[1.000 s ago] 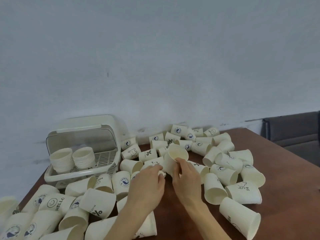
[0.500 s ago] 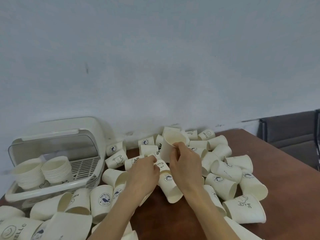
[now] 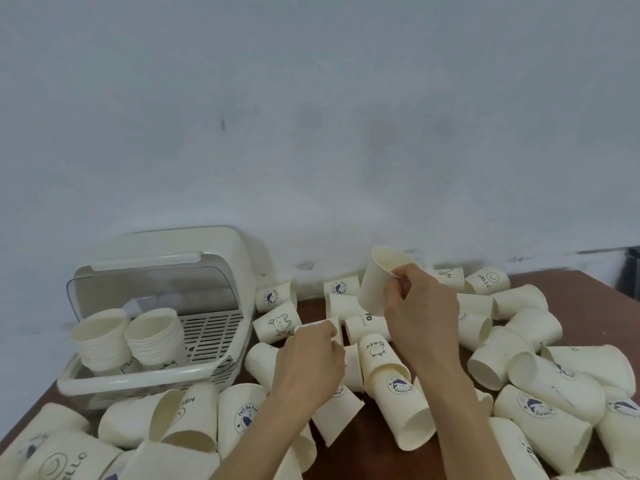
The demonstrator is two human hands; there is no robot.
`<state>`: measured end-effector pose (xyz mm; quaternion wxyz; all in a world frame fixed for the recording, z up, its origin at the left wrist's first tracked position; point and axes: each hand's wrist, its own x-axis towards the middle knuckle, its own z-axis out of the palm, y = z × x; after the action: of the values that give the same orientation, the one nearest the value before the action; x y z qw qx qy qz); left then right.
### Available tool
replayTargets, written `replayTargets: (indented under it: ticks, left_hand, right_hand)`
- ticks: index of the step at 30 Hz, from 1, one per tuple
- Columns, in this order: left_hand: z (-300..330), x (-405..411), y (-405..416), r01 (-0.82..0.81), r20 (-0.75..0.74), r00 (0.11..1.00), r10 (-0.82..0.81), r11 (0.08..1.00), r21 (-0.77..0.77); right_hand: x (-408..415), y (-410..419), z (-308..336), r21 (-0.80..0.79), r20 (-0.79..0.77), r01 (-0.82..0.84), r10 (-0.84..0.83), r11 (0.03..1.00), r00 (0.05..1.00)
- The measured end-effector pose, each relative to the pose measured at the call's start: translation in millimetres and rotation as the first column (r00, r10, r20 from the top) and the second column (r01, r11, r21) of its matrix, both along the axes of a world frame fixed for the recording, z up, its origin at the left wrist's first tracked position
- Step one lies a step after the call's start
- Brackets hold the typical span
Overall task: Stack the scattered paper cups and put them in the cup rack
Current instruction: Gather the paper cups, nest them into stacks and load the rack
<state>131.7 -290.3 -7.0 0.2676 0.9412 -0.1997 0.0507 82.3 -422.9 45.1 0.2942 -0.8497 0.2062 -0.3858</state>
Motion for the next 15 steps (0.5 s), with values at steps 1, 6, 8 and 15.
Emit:
replayTargets:
  ticks: [1, 6, 8, 15]
  left_hand:
    - [-0.1, 2.5, 2.1, 0.0, 0.015, 1.0, 0.0, 1.0, -0.005]
    - [5.2, 20.3, 4.9, 0.006, 0.103, 0.995, -0.004, 1.0, -0.025]
    - [5.6, 35.0, 5.0, 0.002, 0.114, 0.994, 0.0, 1.0, -0.014]
    - [-7.6, 83.0, -12.7, 0.266, 0.053, 0.95, -0.309, 0.882, 0.389]
  right_hand:
    - [1.5, 1.0, -4.6, 0.0, -0.022, -0.004, 0.004, 1.0, 1.0]
    - [14.4, 2.6, -13.1, -0.001, -0.083, -0.013, 0.013, 1.0, 0.996]
    - [16.1, 2.9, -13.8, 0.004, -0.093, -0.023, 0.023, 1.0, 0.995]
    - [15.8, -5.4, -14.4, 0.028, -0.119, -0.012, 0.015, 1.0, 0.993]
